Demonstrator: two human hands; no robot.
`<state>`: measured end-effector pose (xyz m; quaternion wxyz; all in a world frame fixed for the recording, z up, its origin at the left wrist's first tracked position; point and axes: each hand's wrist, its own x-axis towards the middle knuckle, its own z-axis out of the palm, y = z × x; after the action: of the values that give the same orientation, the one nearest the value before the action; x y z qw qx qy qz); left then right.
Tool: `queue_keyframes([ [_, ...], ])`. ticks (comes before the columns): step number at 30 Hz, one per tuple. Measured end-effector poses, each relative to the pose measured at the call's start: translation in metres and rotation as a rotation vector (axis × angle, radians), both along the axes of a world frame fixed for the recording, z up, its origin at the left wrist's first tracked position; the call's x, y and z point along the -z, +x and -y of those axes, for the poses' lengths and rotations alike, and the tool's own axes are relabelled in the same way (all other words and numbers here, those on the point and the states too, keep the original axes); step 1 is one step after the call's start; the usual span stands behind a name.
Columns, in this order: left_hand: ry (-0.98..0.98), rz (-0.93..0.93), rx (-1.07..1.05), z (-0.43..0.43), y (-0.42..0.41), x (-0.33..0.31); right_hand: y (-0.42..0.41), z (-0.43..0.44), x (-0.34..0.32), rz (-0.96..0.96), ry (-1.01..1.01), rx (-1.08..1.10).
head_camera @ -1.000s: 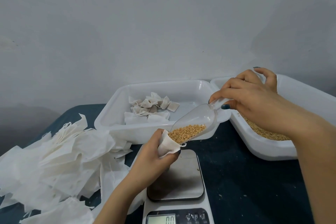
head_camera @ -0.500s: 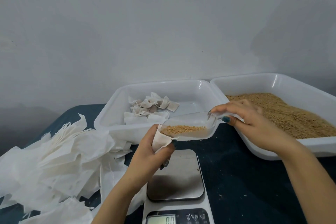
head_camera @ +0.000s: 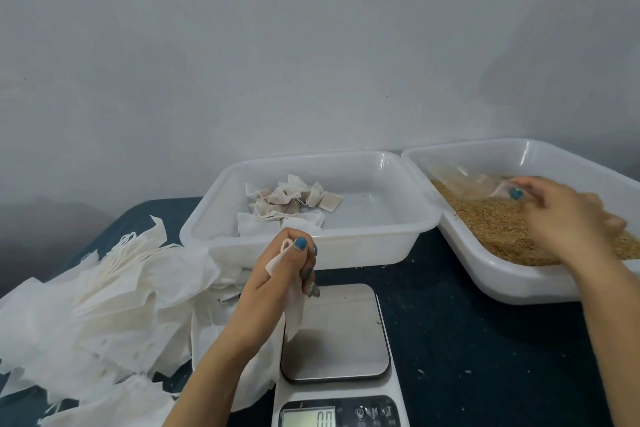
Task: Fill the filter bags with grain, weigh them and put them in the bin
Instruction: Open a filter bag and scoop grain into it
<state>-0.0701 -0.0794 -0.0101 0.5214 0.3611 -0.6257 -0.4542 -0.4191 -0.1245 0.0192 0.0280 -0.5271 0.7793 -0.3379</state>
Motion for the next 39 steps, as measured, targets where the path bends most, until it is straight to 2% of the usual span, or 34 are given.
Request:
queue_keyframes([
  [2,0.018,-0.009,0.028,0.001,0.001,-0.002,-0.019,0.005,0.003,-0.067,0.077,0.093],
  [4,-0.028,0.089,0.003,0.003,0.004,-0.005,-0.031,0.008,0.007,-0.157,0.208,0.149],
  [7,-0.166,0.375,-0.077,0.007,0.009,-0.011,-0.035,0.011,0.013,-0.245,0.39,0.161],
  [9,-0.288,0.64,-0.161,0.011,0.013,-0.014,-0.032,0.012,0.013,-0.265,0.452,0.155],
  [11,-0.354,0.863,-0.223,0.015,0.016,-0.017,-0.022,0.012,0.011,-0.328,0.469,0.157],
  [12,-0.357,0.893,-0.229,0.016,0.017,-0.018,-0.015,0.011,0.01,-0.369,0.408,0.161],
  [14,-0.321,0.818,-0.207,0.019,0.017,-0.022,0.011,0.005,0.006,-0.372,0.116,0.057],
  [16,-0.311,0.696,-0.189,0.021,0.014,-0.025,0.048,-0.006,-0.003,-0.241,-0.15,-0.284],
  [17,-0.31,0.645,-0.176,0.022,0.012,-0.026,0.068,-0.012,-0.008,-0.12,-0.184,-0.512],
  [19,-0.308,0.569,-0.147,0.021,0.008,-0.024,0.11,-0.022,-0.012,0.095,-0.055,-0.931],
  [22,-0.277,0.504,-0.106,0.02,0.002,-0.016,0.153,-0.027,0.001,0.169,0.169,-1.193],
  [26,-0.19,0.421,-0.018,0.023,0.005,-0.002,0.164,-0.021,0.024,0.296,0.208,-1.194],
  [29,-0.178,0.459,-0.023,0.028,0.009,0.011,0.166,-0.02,0.043,0.352,0.181,-1.125],
  [34,-0.183,0.527,-0.052,0.034,0.011,0.029,0.165,-0.018,0.064,0.273,0.125,-1.031],
  [39,-0.209,0.57,-0.171,0.03,0.015,0.032,0.155,-0.009,0.07,0.167,0.047,-0.927],
])
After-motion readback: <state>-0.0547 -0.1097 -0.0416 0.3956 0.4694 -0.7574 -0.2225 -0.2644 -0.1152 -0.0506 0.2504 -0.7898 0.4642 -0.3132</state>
